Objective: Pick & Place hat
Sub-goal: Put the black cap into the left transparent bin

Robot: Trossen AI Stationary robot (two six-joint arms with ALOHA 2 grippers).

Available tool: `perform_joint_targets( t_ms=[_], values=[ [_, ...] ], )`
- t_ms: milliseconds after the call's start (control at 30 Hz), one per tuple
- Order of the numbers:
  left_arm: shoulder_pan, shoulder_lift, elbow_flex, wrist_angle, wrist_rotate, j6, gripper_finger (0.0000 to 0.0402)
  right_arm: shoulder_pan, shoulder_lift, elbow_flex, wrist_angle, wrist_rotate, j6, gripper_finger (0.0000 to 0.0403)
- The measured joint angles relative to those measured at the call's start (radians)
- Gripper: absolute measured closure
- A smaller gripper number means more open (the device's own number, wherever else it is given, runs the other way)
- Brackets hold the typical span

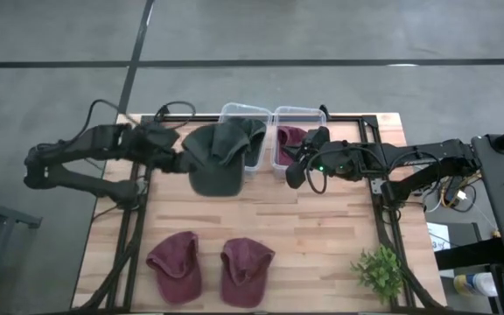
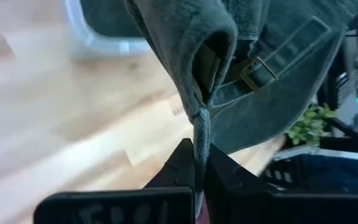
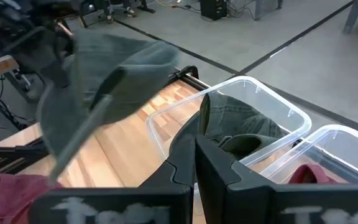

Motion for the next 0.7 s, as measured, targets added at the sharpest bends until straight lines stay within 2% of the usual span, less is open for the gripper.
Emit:
perform_joint_targets(
  t_ms=[167,433,567,700],
  values=[
    [0.173,0.1,0.058,0.005,0.136,0.187,0.0395,0.0,0.0,0.0,0.001,-0.002,0.008,0.0394],
    [0.429,0.277,0.158,0.015,0.233,0.411,0.0395,0.001,0.0,0.0,0.001,-0.002,0.014,0.0394],
    [0.509,0.381,0.204,0.027,0.269,0.495,0.0395,0.001,0.0,0.0,0.001,-0.002,0.015,0.0394],
    [0.537,0.481,0.244,0.02,0.293,0.57,0.0395,0.001,0.0,0.0,0.001,-0.002,0.015,0.0394]
  ],
)
